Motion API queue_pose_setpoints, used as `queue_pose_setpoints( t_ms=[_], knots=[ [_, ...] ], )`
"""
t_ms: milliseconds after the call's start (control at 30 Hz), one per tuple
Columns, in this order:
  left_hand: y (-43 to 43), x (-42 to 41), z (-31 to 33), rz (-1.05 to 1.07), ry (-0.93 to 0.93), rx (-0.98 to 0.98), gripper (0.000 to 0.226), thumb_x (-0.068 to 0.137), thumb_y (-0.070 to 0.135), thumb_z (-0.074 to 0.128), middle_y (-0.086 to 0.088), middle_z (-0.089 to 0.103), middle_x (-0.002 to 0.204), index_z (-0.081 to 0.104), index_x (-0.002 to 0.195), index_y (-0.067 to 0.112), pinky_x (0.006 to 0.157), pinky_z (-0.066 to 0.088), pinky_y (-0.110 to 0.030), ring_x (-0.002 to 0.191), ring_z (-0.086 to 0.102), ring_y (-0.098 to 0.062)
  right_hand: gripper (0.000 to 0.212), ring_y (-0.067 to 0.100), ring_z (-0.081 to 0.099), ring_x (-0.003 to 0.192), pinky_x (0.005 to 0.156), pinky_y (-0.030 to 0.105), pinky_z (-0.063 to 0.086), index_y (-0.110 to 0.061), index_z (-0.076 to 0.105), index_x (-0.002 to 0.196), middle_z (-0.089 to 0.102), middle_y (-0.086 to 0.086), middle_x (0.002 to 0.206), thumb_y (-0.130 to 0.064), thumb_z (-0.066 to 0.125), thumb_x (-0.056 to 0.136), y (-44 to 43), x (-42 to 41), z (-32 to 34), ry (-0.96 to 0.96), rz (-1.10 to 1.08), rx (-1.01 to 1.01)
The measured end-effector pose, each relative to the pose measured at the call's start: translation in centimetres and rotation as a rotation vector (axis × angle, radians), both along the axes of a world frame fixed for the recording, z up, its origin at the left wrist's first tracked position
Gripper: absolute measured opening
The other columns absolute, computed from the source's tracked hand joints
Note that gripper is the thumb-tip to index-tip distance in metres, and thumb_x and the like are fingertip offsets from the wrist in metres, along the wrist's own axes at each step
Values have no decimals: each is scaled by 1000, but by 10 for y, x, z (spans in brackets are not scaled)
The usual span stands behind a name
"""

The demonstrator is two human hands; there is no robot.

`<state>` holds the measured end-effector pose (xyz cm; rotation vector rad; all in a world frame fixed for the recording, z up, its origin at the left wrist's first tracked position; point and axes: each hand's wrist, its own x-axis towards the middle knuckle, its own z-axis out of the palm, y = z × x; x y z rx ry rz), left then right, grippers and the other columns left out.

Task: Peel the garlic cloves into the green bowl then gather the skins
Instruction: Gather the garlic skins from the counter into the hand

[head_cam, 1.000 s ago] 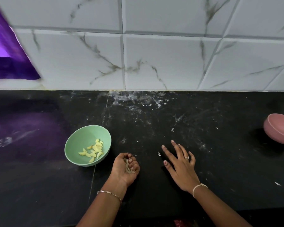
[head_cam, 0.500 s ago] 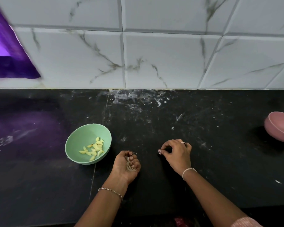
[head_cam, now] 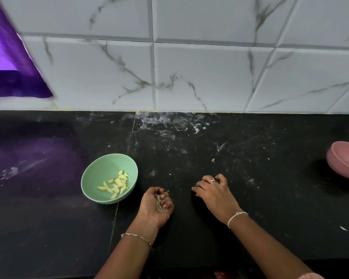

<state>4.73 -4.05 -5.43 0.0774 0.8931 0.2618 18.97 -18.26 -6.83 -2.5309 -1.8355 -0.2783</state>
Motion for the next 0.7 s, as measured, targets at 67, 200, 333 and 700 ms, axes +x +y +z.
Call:
queue_pose_setpoints(
  t_ms=[67,200,333,700],
  knots=[
    [-1,1,1,0,-4,-2,25,87,14,40,3,31,51,40,62,14,31,21,-16,36,25,-9,35,11,62,95,91,36,26,-32,71,90,66,-16,89,-23,89,62,-1,-2,-4,-24,-11,7],
    [-1,0,2,6,2,-7,26,88,15,40,3,32,51,41,62,14,31,23,-17,35,26,-9,36,12,63,91,91,36,26,-31,69,86,65,-13,86,-17,89,59,2,-6,-6,-16,-39,2],
    [-1,0,3,12,-10,-17,25,88,15,40,3,32,51,41,62,14,31,23,-17,36,26,-9,39,12,63,84,89,35,27,-28,67,87,65,-12,84,-13,87,57,4,-6,-6,-27,-58,5],
    [1,12,-6,-42,-94,-16,20,86,11,40,-3,44,61,47,67,11,40,34,-19,46,43,-14,24,2,55,94,93,25,14,-24,48,108,59,-17,91,-19,63,90,28,-29,27,480,-213,403]
  ],
)
